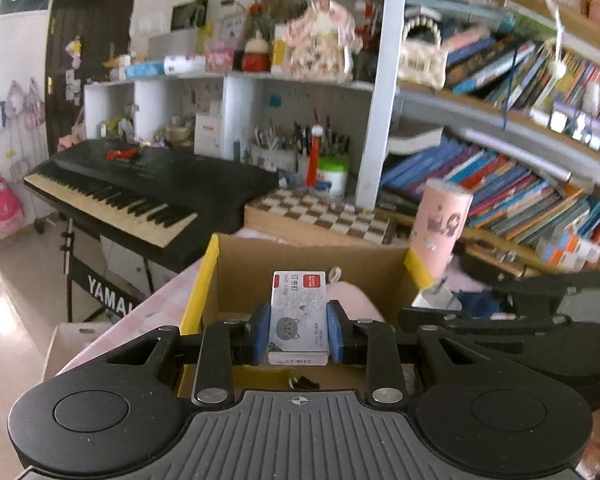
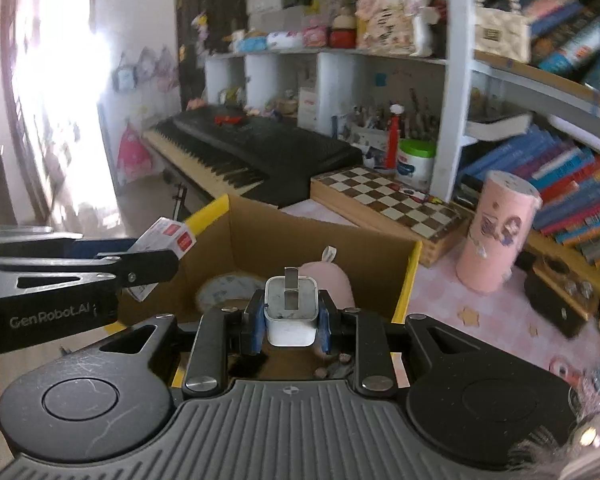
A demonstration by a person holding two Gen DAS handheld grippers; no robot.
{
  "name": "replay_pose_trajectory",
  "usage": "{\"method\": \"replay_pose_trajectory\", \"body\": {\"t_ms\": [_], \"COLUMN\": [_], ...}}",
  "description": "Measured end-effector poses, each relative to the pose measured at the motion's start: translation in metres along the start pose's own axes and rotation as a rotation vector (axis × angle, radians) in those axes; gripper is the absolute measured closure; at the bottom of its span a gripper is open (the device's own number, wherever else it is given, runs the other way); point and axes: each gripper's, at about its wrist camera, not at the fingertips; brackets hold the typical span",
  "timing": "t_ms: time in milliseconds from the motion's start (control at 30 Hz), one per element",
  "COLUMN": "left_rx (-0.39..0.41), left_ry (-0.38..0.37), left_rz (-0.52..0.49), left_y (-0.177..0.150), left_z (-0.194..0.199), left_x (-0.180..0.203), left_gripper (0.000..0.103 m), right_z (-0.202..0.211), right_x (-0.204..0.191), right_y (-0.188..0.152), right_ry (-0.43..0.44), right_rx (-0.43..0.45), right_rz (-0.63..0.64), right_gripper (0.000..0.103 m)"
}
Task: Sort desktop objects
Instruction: 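Carry the card box and white charger toward the yellow box with both tools, then lower the card box and charger into the yellow box and open both tools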
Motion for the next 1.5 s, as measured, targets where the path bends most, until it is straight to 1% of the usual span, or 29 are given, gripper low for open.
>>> {"method": "replay_pose_trajectory", "body": {"t_ms": [67, 200, 267, 500, 567, 633, 700, 833, 967, 1033, 1100, 1233, 1267, 1400, 1500], "left_rx": [-0.050, -0.154, -0.196, -0.308, -0.344, -0.372, -0.391, -0.393, -0.391, -0.388, -0.382, -0.339, -0.319, -0.217, -0.142], "left_ry": [0.006, -0.015, -0.023, -0.003, -0.012, -0.019, -0.021, -0.019, -0.014, -0.006, -0.009, -0.016, -0.020, -0.039, -0.035], "left_rz": [-0.018, -0.034, -0.050, -0.086, -0.093, -0.104, -0.111, -0.107, -0.096, -0.096, -0.098, -0.107, -0.111, -0.104, -0.101], "left_y": [0.001, -0.003, -0.006, -0.014, -0.017, -0.020, -0.023, -0.022, -0.021, -0.021, -0.021, -0.017, -0.015, -0.007, -0.005], "left_z": [-0.018, -0.046, -0.056, -0.081, -0.086, -0.091, -0.093, -0.096, -0.095, -0.094, -0.091, -0.078, -0.072, -0.044, -0.022], "left_x": [0.000, 0.000, 0.002, 0.006, 0.006, 0.007, 0.008, 0.008, 0.008, 0.007, 0.006, 0.005, 0.005, 0.006, 0.006], "left_gripper": [0.075, 0.075, 0.075, 0.075, 0.075, 0.075, 0.075, 0.075, 0.075, 0.073, 0.065, 0.060, 0.056, 0.049, 0.047], "right_z": [-0.019, -0.060, -0.074, -0.117, -0.125, -0.130, -0.132, -0.135, -0.132, -0.129, -0.123, -0.099, -0.090, -0.050, -0.016], "right_x": [0.003, 0.003, 0.002, 0.005, 0.003, -0.001, -0.003, -0.003, -0.003, -0.001, 0.001, 0.006, 0.008, 0.011, 0.014], "right_y": [0.005, 0.008, 0.007, 0.003, -0.001, -0.005, -0.006, -0.007, -0.005, -0.004, -0.004, 0.000, 0.002, 0.008, 0.009], "right_ry": [0.010, 0.051, 0.075, 0.186, 0.213, 0.227, 0.234, 0.231, 0.223, 0.214, 0.190, 0.146, 0.141, 0.101, 0.061], "right_rx": [-0.047, -0.190, -0.251, -0.462, -0.517, -0.551, -0.569, -0.585, -0.564, -0.543, -0.529, -0.450, -0.425, -0.298, -0.208], "right_rz": [0.069, 0.232, 0.286, 0.356, 0.386, 0.427, 0.438, 0.445, 0.434, 0.425, 0.406, 0.376, 0.362, 0.305, 0.253], "right_gripper": [0.079, 0.079, 0.079, 0.079, 0.079, 0.079, 0.079, 0.079, 0.079, 0.073, 0.070, 0.065, 0.064, 0.060, 0.060]}}
Point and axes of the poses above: each gripper's, at about its wrist camera, not at the fingertips, and z roughly against the way its jaws point, x to its right, y to its top, and after that the axes turned 2 degrees about y, right-handed
